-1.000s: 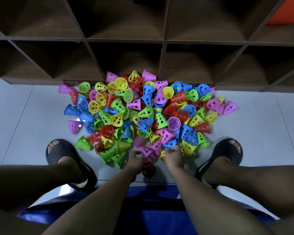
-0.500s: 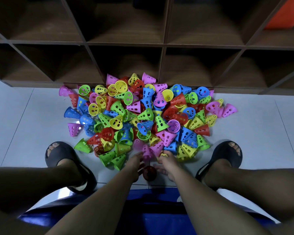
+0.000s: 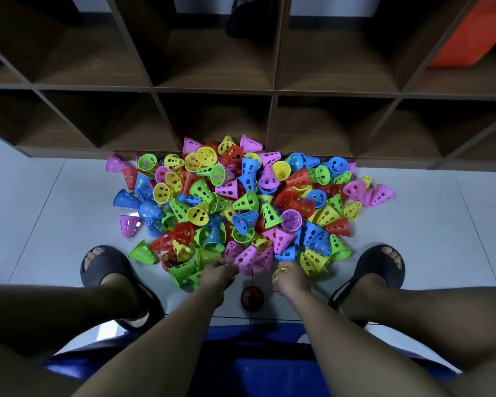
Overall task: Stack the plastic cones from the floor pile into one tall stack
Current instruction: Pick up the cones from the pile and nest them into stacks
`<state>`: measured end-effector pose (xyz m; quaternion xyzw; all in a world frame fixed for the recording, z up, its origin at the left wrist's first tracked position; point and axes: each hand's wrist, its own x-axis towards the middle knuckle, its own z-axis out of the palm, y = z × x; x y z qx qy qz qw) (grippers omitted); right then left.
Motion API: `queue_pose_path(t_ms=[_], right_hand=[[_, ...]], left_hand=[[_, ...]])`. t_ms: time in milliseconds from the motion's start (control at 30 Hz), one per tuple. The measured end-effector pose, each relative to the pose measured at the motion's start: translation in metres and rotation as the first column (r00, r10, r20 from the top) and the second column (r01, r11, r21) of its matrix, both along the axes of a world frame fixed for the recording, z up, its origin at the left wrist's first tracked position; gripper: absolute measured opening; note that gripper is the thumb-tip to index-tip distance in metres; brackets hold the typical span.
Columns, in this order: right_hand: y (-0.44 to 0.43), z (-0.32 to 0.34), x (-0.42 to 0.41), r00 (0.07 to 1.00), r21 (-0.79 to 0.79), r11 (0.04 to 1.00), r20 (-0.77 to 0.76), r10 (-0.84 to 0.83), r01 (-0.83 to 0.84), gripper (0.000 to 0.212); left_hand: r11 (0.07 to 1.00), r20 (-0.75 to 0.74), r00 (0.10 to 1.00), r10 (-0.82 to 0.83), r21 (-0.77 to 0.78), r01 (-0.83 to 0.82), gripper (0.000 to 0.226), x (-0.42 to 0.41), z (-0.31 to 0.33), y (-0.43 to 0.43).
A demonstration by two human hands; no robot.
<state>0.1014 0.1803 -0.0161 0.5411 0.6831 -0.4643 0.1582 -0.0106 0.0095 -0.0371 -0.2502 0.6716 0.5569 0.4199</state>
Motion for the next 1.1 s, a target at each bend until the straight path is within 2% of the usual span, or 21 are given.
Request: queue_pose_path(t_ms=[133,267,367,433,533,667,800,933,1100], right_hand=[[0.004,0.016,0.000,0.989,-0.045,0.994,-0.106,-0.104,0.100,0.012],[0.006,0.037,0.002,0.917,-0.071,0.951,-0.250,-0.310,0.301,0.011],[0.003,0.057,0.005,0.878,-0.240,0.909,-0.265,-0.400,0.341,0.008],[-0.004,0.067,0.007,0.890,-0.336,0.897,-0.252,-0.380,0.288,0.005],[-0.012,0.072,0.011,0.908,-0.332,0.914,-0.264,-0.327,0.233,0.010],[-0.018,0.068,0.017,0.912,-0.404,0.884,-0.221,-0.345,0.236,0.024],[-0.021,0.060,0.022,0.945,-0.439,0.881,-0.175,-0.276,0.176,0.031],[-0.030,0.051,0.021,0.967,-0.478,0.872,-0.159,-0.201,0.103,0.035],[-0.042,0.035,0.012,0.986,-0.564,0.826,-0.129,-0.109,0.017,0.032]], left_hand=[[0.997,0.013,0.997,-0.072,0.000,0.072,0.036,0.005,0.006,-0.004],[0.980,-0.007,0.981,-0.194,-0.044,0.194,0.017,0.022,0.013,0.000],[0.965,-0.004,0.968,-0.251,-0.077,0.250,0.011,0.035,0.005,0.004],[0.951,-0.008,0.960,-0.279,-0.141,0.275,0.018,0.039,-0.006,0.002],[0.918,-0.030,0.943,-0.331,-0.240,0.315,0.029,0.036,-0.035,-0.001],[0.888,-0.053,0.929,-0.365,-0.319,0.331,0.024,0.033,-0.036,-0.002],[0.859,-0.020,0.912,-0.410,-0.345,0.378,0.017,0.033,-0.031,-0.002],[0.860,0.032,0.909,-0.416,-0.311,0.405,0.022,0.033,-0.006,-0.007],[0.862,-0.013,0.913,-0.407,-0.337,0.379,0.028,0.017,0.004,-0.025]])
